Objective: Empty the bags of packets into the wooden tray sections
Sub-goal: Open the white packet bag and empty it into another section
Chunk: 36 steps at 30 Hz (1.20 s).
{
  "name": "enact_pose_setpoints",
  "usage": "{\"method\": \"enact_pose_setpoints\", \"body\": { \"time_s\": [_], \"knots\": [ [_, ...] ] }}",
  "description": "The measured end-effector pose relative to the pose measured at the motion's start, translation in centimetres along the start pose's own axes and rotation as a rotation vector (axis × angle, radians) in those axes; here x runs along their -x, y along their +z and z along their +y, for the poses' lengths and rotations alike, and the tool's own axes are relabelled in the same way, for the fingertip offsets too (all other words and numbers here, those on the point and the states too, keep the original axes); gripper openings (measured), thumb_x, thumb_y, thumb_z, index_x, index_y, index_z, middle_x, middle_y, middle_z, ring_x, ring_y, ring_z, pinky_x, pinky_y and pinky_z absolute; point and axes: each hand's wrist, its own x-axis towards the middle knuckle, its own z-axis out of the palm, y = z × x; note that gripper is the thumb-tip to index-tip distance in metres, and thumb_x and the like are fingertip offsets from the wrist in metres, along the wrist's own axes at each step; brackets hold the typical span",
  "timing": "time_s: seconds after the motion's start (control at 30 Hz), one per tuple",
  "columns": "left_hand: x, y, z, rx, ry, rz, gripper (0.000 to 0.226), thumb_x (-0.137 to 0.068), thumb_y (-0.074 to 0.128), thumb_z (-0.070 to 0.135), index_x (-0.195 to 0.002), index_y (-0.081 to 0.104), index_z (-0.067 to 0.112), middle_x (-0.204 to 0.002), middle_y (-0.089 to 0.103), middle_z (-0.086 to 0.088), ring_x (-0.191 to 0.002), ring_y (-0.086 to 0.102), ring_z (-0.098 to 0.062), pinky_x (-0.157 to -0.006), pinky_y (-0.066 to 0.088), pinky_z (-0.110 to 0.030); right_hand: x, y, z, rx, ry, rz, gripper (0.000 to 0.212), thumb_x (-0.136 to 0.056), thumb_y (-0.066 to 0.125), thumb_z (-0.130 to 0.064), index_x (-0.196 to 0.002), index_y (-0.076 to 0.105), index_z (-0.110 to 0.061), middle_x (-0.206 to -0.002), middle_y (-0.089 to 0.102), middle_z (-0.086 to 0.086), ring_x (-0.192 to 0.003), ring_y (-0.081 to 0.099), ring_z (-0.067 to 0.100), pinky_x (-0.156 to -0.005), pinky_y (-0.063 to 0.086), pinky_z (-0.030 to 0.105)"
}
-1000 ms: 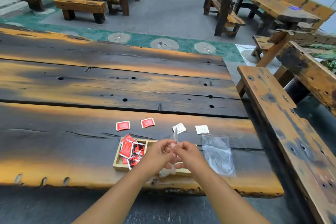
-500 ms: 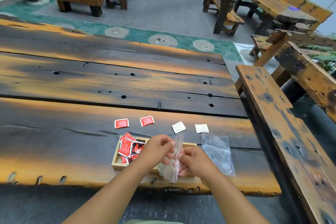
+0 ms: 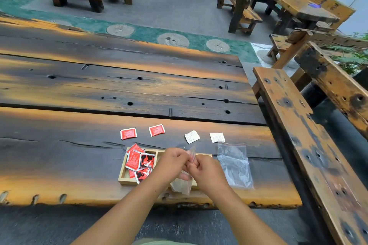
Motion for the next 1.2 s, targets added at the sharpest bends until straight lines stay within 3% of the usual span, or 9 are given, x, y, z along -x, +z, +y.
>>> {"method": "enact_pose_setpoints", "body": {
  "time_s": [0.23,0.37,0.47,0.67,0.87,0.97,1.2],
  "knots": [
    [-0.2,-0.3,0.1,0.009,0.028,-0.009,0.021,-0.090,0.072,0.021,-0.091,0.069,0.000,-0.086,0.075,-0.014,-0.078,0.075,-0.027,-0.070,0.063,-0.045,-0.5,0.2,0.3,-0.129,-0.039,-0.023,0.024,-0.087,0.054,-0.026,-0.066,0.053,-0.015,-0.052,0.045,-0.006,-0.052,0.040,0.011,-0.054,0.033,0.030],
    [-0.5,-0.9,0.1,-0.029,0.046,-0.016,0.021,-0.089,0.074,0.018,-0.087,0.066,-0.001,-0.082,0.069,-0.025,-0.072,0.072,-0.031,-0.068,0.062,-0.047,-0.5,0.3,0.7,-0.245,-0.070,-0.079,0.019,-0.088,0.057,-0.026,-0.075,0.061,-0.013,-0.057,0.057,-0.003,-0.053,0.050,0.010,-0.055,0.044,0.032],
    [-0.6,-1.1,-0.1,-0.031,0.054,-0.019,0.018,-0.090,0.073,0.018,-0.081,0.067,0.004,-0.086,0.069,-0.030,-0.073,0.071,-0.041,-0.071,0.062,-0.051,-0.5,-0.1,0.9,-0.380,-0.056,-0.142,0.027,-0.094,0.060,-0.015,-0.068,0.059,-0.017,-0.055,0.060,-0.004,-0.047,0.051,0.009,-0.051,0.043,0.026],
    [-0.6,-1.1,-0.2,-0.055,0.083,-0.004,0.016,-0.092,0.069,0.015,-0.082,0.069,0.002,-0.074,0.068,-0.014,-0.066,0.069,-0.023,-0.061,0.060,-0.036,-0.3,-0.8,1.1,-0.495,-0.045,-0.194,0.027,-0.099,0.056,-0.009,-0.073,0.060,-0.013,-0.061,0.063,0.000,-0.050,0.053,0.013,-0.048,0.043,0.019],
    [-0.6,-1.1,-0.2,-0.131,0.081,-0.021,0.020,-0.097,0.060,0.012,-0.078,0.064,0.007,-0.070,0.067,-0.011,-0.065,0.068,-0.020,-0.065,0.061,-0.039,0.2,-1.0,1.0,-0.547,0.005,-0.202,0.027,-0.100,0.047,-0.008,-0.076,0.057,-0.012,-0.063,0.064,0.005,-0.050,0.058,0.014,-0.051,0.049,0.024],
    [-0.4,-0.9,-0.2,-0.192,0.089,-0.052,0.019,-0.097,0.051,0.007,-0.086,0.063,-0.003,-0.075,0.066,-0.017,-0.065,0.065,-0.020,-0.066,0.061,-0.038,0.6,-1.0,0.8,-0.583,-0.003,-0.228,0.029,-0.101,0.042,-0.008,-0.078,0.057,-0.013,-0.063,0.064,0.002,-0.050,0.059,0.015,-0.052,0.051,0.027],
    [1.0,-0.1,-0.4,0.216,0.068,-0.162,0.014,-0.091,0.048,0.011,-0.086,0.060,0.005,-0.076,0.055,-0.015,-0.064,0.048,-0.019,-0.063,0.049,-0.029,0.6,-0.3,0.0,-0.763,0.024,-0.190,0.020,-0.081,0.045,-0.019,-0.071,0.062,-0.015,-0.070,0.066,0.011,-0.061,0.056,0.024,-0.057,0.048,0.031]
  ]
}}
